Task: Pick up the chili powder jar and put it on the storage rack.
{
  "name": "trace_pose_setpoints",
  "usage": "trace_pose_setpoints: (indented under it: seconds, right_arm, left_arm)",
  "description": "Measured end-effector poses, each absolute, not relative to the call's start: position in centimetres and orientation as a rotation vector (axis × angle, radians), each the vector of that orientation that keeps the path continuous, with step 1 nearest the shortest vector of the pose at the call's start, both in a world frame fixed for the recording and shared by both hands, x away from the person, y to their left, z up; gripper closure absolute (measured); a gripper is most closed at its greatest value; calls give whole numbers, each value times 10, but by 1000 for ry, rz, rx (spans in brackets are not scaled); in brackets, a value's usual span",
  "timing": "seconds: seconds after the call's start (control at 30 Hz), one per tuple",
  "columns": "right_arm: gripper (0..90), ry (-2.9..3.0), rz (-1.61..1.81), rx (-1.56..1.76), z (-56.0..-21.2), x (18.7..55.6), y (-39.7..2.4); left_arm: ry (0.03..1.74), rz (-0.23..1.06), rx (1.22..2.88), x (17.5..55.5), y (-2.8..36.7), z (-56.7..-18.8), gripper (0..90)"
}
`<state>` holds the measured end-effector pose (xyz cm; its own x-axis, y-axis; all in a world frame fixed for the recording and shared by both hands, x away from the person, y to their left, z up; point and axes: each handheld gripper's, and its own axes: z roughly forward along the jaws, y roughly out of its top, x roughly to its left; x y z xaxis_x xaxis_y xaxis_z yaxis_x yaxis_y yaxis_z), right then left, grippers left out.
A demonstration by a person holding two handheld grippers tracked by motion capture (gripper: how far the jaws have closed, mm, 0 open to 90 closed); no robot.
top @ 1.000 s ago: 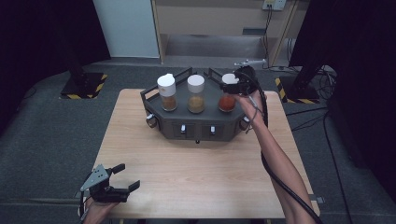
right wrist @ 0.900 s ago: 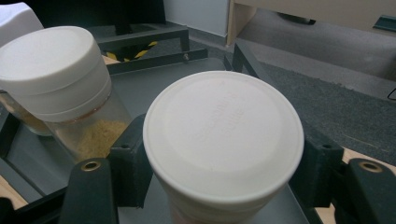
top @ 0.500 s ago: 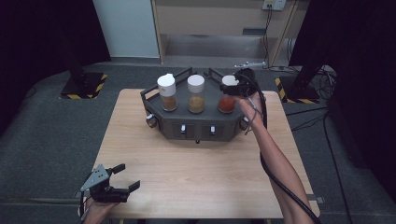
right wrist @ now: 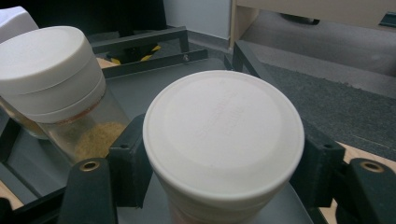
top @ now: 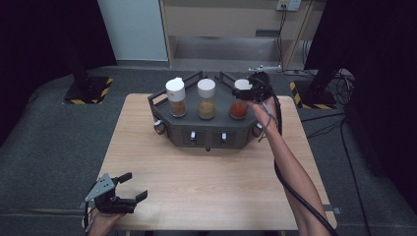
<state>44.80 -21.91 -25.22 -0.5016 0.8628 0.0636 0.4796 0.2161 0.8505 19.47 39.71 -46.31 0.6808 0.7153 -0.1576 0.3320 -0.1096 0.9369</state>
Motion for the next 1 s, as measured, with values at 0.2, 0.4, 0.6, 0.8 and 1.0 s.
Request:
trace_pose_setpoints:
  seconds: [0.2, 0.4, 0.6, 0.8, 1.0]
  right_arm:
    - [206, 2031, 1220, 1246, -247, 443, -221]
    - [129, 1949, 1291, 1204, -239, 429, -233]
    - [116, 1939, 1372, 1153, -226, 417, -247]
    - [115, 1963, 1411, 1103, -218, 405, -253]
    - [115, 2012, 1431, 1025, -211, 391, -257]
  left_arm:
    - [850, 402, 1706, 194, 397, -463, 27]
    - [851, 400, 1704, 195, 397, -464, 27]
    - [850, 401, 1707, 195, 397, -463, 27]
    - [854, 401, 1704, 195, 397, -463, 27]
    - [858, 397, 1704, 196, 396, -463, 26]
